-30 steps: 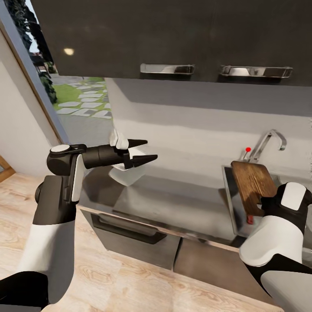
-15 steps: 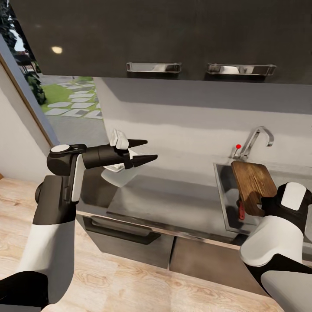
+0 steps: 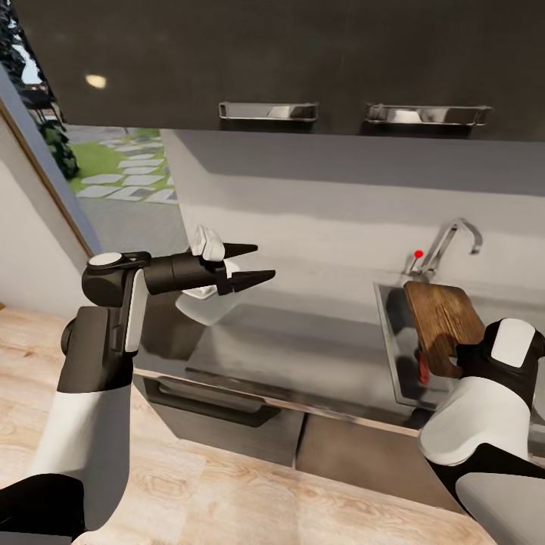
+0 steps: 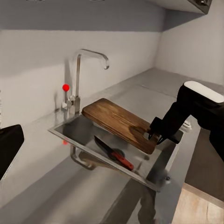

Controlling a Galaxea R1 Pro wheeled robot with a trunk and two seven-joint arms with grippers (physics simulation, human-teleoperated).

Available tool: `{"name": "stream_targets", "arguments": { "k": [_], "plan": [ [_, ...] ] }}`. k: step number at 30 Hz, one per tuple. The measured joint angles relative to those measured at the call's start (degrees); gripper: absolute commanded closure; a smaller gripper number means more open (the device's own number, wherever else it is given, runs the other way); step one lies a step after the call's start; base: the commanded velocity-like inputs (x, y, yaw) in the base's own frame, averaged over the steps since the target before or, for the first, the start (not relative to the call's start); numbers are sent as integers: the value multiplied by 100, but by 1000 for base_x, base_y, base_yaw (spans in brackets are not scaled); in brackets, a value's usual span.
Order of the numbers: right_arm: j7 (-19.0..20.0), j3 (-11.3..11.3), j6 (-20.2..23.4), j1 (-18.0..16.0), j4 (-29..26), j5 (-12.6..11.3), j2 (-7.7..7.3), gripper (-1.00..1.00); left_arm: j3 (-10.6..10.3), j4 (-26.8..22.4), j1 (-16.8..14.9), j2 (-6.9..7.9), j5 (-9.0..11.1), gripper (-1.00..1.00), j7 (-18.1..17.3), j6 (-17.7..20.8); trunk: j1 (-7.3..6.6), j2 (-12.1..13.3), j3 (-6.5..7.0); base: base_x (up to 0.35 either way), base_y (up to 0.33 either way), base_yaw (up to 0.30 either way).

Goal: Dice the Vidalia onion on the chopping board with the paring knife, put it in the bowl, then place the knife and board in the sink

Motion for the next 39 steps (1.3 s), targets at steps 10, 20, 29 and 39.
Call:
{"name": "stream_targets", "arguments": {
  "k": [10, 20, 29, 39],
  "plan": [
    [0, 0, 0, 2, 0, 0, 0, 100, 0, 0, 0, 0, -1, -100, 0, -1, 4, 3, -22, 122, 0, 7],
    [0, 0, 1, 2, 0, 1, 0, 100, 0, 0, 0, 0, -1, -100, -1, -1, 4, 3, -110, 3, 0, 1],
    [0, -278, 9, 2, 0, 5, -31, 100, -8, 0, 0, -31, -1, -100, 0, -1, 4, 3, -193, 0, 0, 0],
    [0, -324, 9, 2, 0, 2, -32, 100, -34, -6, -10, -399, -5, -100, 89, 237, 4, 3, -283, 0, 0, 0]
  ]
}}
